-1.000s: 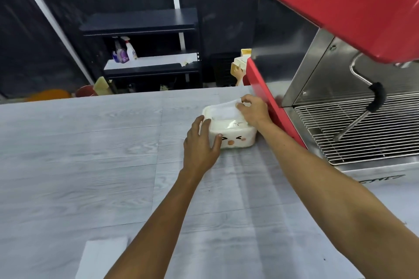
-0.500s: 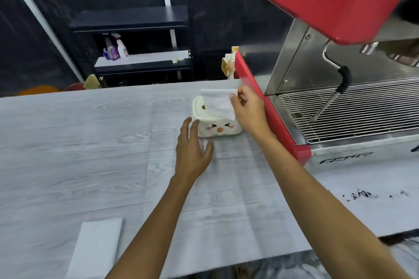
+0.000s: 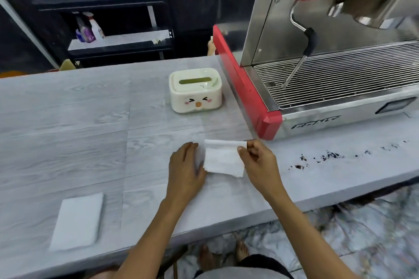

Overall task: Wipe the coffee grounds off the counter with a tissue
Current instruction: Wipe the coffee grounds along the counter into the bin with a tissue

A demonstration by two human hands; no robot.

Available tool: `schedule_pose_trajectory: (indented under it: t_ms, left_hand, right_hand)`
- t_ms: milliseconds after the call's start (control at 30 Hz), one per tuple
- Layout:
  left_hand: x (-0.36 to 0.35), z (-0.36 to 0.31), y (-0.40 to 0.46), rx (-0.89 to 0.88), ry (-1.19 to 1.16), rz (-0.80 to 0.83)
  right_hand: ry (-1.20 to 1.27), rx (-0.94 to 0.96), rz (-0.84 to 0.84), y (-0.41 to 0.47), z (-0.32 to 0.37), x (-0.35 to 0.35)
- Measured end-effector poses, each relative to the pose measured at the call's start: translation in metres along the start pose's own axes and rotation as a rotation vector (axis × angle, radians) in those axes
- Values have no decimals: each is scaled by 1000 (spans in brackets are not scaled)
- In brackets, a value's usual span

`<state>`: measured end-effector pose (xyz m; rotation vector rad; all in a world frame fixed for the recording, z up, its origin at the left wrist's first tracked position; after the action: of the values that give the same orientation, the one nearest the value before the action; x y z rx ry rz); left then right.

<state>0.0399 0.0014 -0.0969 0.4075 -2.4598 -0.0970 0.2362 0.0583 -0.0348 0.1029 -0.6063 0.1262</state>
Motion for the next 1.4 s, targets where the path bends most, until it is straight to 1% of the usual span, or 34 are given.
schedule_pose_trajectory:
  t_ms: [233,333,400,500,567,633,667,733,767,833,933,1033,1167,1400]
  left_hand:
    - [-20,-14,-32,-47,149,-18]
    - [-34,-25,-46,-37,200,-36]
    - [-43,-32,-51,-20,218,-46]
    - [-56,-41,-53,11,228,-63]
    - [-64,-48,-53,39,232,-70]
    - [-71,-55,-53,53,240,-79]
    - [-75,-58,-53,54,247,-81]
    - [-83,-65,-54,55,261,-91]
    - [-85,-67,-54,56,268,-96]
    - [-89,-71,-53,65,287,-101]
    - [-92,-72,-51,93,295,-98]
    - [-92,-72,-52,95,298,-93]
    - [-94,-71,-43,92,292,-50]
    - [-98,-72,-39,86,299,-33]
  right_hand:
    - [122,-269,-92,-32,-46,36]
    - [93,-328,-102,-39,-56,51]
    - [-3,-288,-93,-44,-61,60]
    - [-217,-200,-45,-52,-71,69]
    - [-295,-173,-34,-55,-80,74]
    - [-373,-160,-51,-56,-85,80]
    - [-451,-117,-85,-57,-85,83]
    - [-599,70,-171,-54,-78,85]
    - [-628,181,-174,-52,-75,83]
    - [-641,374,-98,-45,-76,71]
    - [-722,530,50,-41,-89,47]
    - [-787,585,124,-46,-98,32]
    - [-829,575,117,-46,-103,30]
    - [-847,545,106,-47,-107,30]
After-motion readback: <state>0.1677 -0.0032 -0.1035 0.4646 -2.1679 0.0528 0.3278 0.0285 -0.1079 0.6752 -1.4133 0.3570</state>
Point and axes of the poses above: each hand's wrist, its own y-axis towards the middle knuckle, its own x-axis out of the back of the hand, z = x × y, the point moved 1 cm from there along y, towards the middle knuckle, and after that the axes turned 15 degrees about -y, right-handed, at the moved point
